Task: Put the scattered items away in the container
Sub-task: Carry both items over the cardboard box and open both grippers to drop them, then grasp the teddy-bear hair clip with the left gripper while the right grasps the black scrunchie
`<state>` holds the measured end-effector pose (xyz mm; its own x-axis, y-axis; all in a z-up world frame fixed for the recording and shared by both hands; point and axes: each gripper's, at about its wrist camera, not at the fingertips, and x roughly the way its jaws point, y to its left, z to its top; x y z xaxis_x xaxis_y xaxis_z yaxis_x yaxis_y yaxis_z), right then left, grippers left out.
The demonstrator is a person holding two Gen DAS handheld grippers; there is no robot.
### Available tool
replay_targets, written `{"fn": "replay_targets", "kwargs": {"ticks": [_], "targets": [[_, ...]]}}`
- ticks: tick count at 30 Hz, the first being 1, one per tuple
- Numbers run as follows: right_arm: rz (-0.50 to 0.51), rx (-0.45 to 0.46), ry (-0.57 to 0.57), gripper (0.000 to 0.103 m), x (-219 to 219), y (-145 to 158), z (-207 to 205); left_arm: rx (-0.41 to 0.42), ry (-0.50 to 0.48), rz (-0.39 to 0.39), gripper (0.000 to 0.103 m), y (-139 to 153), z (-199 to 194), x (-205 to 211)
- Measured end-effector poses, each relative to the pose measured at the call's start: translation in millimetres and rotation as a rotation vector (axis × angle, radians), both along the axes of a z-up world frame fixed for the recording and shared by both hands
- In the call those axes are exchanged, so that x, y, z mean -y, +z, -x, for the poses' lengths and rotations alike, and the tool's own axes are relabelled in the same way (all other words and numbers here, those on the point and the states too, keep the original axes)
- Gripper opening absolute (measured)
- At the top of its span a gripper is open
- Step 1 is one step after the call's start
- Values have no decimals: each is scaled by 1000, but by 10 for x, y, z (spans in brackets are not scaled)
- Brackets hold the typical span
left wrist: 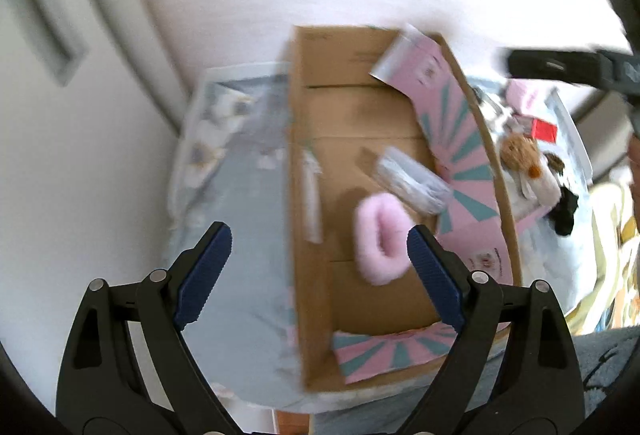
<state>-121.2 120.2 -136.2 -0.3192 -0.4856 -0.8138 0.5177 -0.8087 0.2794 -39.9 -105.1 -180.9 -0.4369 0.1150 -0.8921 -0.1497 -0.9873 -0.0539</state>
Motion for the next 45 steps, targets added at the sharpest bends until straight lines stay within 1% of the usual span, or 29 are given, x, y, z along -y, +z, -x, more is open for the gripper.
{"fn": "replay_targets", "kwargs": {"ticks": [1, 2, 3, 6, 7, 8, 10, 11, 14, 17, 19, 22, 24, 27, 29, 30, 32, 35, 38, 43, 45], "targets": [[-2, -22, -27, 60, -122, 64, -45, -3, 16, -10, 91, 51, -18, 60], [-1, -40, -54, 60, -245, 110, -112, -3, 29, -21, 94, 92, -26, 112], [5, -54, -83, 60, -439, 153, -176, -3, 46, -30, 95, 130, -29, 158], [-1, -76, -162, 60, -885, 232, -267, -21, 76, -51, 95, 230, -55, 200], [-33, -93, -195, 60, -1071, 285, -328, -29, 76, -57, 95, 247, -64, 195], [-87, -118, -230, 60, -1215, 301, -399, -36, 76, -62, 95, 268, -79, 164], [-163, -156, -273, 60, -1434, 359, -520, -44, 60, -68, 95, 309, -109, 44], [-192, -171, -291, 60, -1554, 366, -599, -44, 48, -70, 95, 308, -114, -10], [-233, -189, -325, 60, -1819, 355, -788, -49, -3, -54, 95, 366, -141, -241], [-257, -194, -344, 60, -2004, 322, -960, -67, -68, -51, 95, 448, -149, -523], [-266, -195, -345, 60, -2029, 225, -1025, -73, -118, -55, 95, 510, -154, -750], [-262, -197, -334, 60, -2075, 166, -1134, -77, -193, -59, 96, 560, -136, -1106], [-267, -195, -325, 60, -2069, 99, -1188, -90, -233, -50, 96, 588, -129, -1346], [-260, -196, -312, 60, -2121, 37, -1260, -78, -292, -45, 96, 612, -74, -1673], [-251, -190, -304, 60, -2145, -26, -1284, -63, -323, -59, 96, 604, -15, -1879], [-249, -185, -300, 60, -2153, -67, -1294, -52, -329, -67, 96, 579, 26, -1998], [-246, -176, -291, 60, -2167, -139, -1311, -24, -306, -79, 99, 486, 107, -2183], [-253, -176, -260, 60, -2146, -267, -1323, 38, -278, -110, 99, 229, 198, -2478], [-252, -186, -225, 60, -2094, -409, -1356, 83, -262, -80, 99, -93, 264, -2740], [-276, -219, -137, 60, -1877, -854, -1440, 120, -255, -46, 99, -500, 385, -2974], [-297, -227, -106, 60, -1802, -995, -1438, 137, -233, -31, 99, -641, 462, -3039]]}}
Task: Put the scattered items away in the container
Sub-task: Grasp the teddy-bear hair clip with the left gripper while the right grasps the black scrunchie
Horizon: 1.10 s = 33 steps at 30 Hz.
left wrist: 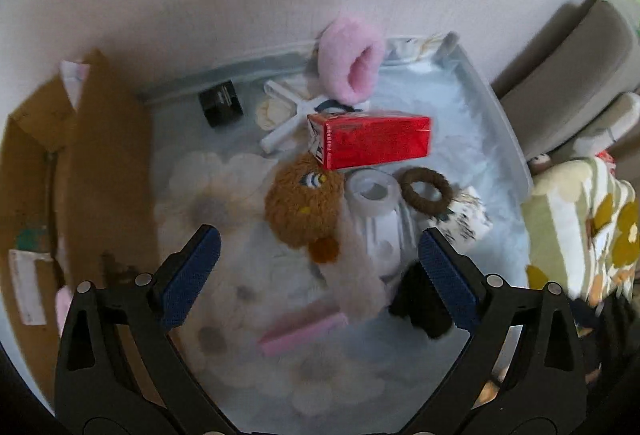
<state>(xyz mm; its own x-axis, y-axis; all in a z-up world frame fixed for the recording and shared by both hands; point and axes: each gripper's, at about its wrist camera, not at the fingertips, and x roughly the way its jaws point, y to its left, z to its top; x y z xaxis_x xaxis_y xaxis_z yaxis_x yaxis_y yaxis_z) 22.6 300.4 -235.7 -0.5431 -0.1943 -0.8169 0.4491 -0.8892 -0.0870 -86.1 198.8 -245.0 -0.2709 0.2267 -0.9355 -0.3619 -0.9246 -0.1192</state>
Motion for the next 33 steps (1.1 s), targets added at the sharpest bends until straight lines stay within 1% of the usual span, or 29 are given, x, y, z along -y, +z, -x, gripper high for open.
{"fn": "replay_targets", "kwargs": {"ticks": [2, 5, 9, 12, 15, 18, 27, 30, 31, 32, 33], "targets": [[-10, 0, 41, 60, 72, -136, 11, 16, 23, 7, 99, -91, 70, -8], [-23, 0, 81, 60, 147, -296, 77, 45, 60, -7, 99, -196, 154, 22], [-66, -8, 83, 60, 182, -438, 234, 66, 85, 4, 99, -311, 196, 60], [-77, -15, 94, 60, 181, -468, 334, 83, 109, -7, 99, -368, 201, 92], [-59, -27, 118, 60, 184, -449, 389, 86, 138, 4, 99, -408, 203, 116], [-86, -60, 124, 60, 213, -442, 398, 98, 160, -16, 99, -432, 204, 143], [-89, -61, 148, 60, 266, -455, 394, 103, 191, -27, 98, -468, 190, 190], [-88, -63, 168, 60, 286, -472, 379, 98, 180, -12, 93, -475, 170, 177], [-84, -61, 173, 59, 290, -486, 374, 95, 176, -3, 91, -479, 161, 170], [-79, -54, 175, 52, 290, -505, 379, 96, 173, 0, 84, -485, 157, 167], [-71, -37, 175, 49, 293, -534, 395, 98, 171, 1, 76, -490, 154, 164]]}}
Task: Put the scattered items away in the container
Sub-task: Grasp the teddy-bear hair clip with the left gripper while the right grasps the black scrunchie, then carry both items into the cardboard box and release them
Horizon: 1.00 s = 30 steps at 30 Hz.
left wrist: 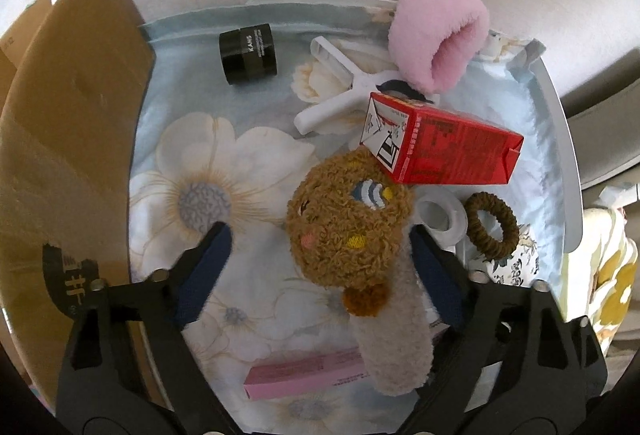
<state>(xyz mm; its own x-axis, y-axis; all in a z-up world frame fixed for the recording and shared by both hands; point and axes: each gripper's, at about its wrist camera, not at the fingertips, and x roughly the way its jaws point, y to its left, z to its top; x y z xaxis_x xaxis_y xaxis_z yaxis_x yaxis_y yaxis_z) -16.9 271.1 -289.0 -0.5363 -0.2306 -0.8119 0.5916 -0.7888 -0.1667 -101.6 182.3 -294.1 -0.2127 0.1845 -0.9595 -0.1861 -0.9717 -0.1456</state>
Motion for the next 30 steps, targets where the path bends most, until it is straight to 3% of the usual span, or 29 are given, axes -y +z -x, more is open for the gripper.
{"fn": "replay_targets", "kwargs": {"ticks": [2, 8, 20, 30], "targets": [[10, 30, 1, 32, 8, -48, 20, 5, -4, -5, 67, -11, -7, -3], [28, 25, 16, 17, 13, -24, -18, -11, -29, -2, 41, 50, -72, -31], [58, 24, -22, 16, -77, 106, -52, -60, -78, -5, 38, 336, -200, -19], [55, 19, -104, 16, -114, 350, -252, -94, -93, -97, 38, 775, -210, 85]]}}
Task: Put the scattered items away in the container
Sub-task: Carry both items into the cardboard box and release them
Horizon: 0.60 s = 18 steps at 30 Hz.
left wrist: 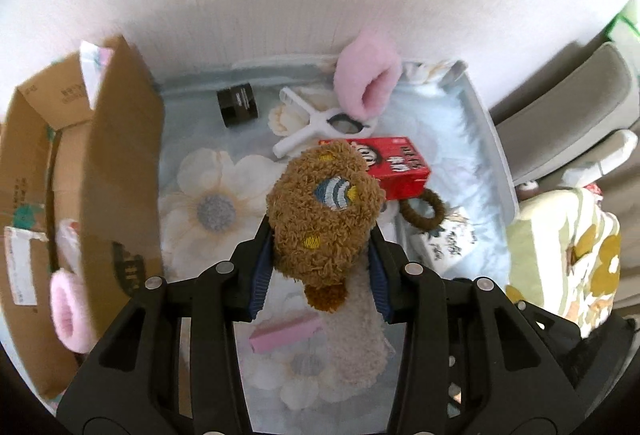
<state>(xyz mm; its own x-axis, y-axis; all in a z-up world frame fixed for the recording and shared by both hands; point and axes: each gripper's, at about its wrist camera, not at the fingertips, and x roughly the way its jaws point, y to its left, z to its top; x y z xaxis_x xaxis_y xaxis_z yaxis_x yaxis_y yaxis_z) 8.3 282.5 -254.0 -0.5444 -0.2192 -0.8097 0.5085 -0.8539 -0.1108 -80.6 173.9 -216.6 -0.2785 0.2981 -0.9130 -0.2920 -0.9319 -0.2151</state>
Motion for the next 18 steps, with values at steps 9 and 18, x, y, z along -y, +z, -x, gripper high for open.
{"fn": "replay_targets", "kwargs": {"ticks": [9, 18], "targets": [[53, -36, -111, 16, -55, 380, 79, -111, 38, -44, 38, 718, -162, 765], [302, -59, -86, 16, 318, 1116, 205, -148, 185, -88, 38, 951, -381, 1973]]}}
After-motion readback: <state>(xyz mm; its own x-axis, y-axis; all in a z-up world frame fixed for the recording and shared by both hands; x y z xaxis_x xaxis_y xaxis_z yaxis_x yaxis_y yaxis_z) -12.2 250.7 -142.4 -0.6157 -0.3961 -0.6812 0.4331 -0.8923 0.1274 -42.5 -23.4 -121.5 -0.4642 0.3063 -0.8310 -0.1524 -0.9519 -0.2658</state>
